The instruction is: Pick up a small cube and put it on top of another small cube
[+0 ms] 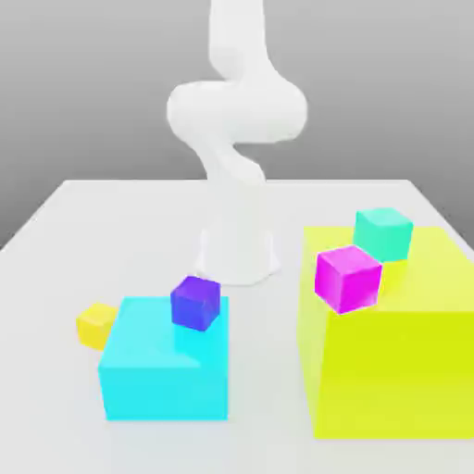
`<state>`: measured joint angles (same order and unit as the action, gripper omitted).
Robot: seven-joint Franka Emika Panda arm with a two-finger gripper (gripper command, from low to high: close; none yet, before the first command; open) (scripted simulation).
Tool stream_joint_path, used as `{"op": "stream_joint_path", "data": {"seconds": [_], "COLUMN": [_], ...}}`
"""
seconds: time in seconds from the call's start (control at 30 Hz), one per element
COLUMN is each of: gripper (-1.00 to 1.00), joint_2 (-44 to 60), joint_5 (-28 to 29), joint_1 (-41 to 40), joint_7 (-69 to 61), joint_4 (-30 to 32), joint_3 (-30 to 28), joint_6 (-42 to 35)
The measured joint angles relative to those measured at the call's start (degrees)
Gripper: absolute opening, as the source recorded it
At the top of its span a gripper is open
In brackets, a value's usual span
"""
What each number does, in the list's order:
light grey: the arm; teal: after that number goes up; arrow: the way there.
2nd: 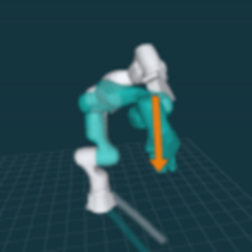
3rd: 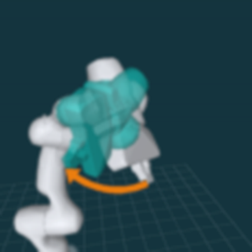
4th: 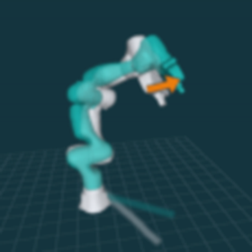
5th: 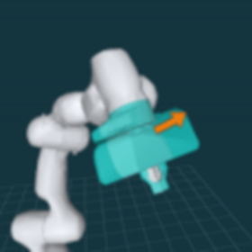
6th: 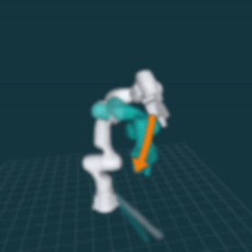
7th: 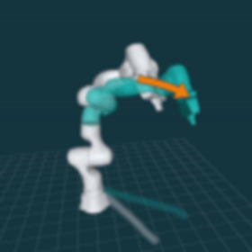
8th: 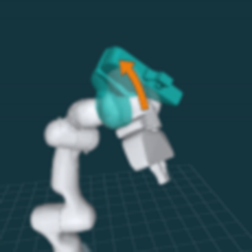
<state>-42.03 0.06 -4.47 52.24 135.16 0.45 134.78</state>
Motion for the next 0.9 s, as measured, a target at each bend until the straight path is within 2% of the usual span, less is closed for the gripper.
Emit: {"op": "stream_joint_path", "data": {"seconds": [0.4,0.73,0.8,0.9], "gripper": [0.00,0.00,0.00,0.00], "joint_2": [18.6,33.9,37.0,42.8], "joint_5": [1.1,1.6,0.7,-5.4], "joint_1": [-20.5,-34.8,-36.4,-36.5], "joint_7": [31.8,57.5,61.5,59.0], "joint_4": [16.5,30.0,32.4,32.5], "joint_3": [0.4,-2.4,-3.5,-2.9], "joint_6": [14.6,26.6,29.1,33.8]}}
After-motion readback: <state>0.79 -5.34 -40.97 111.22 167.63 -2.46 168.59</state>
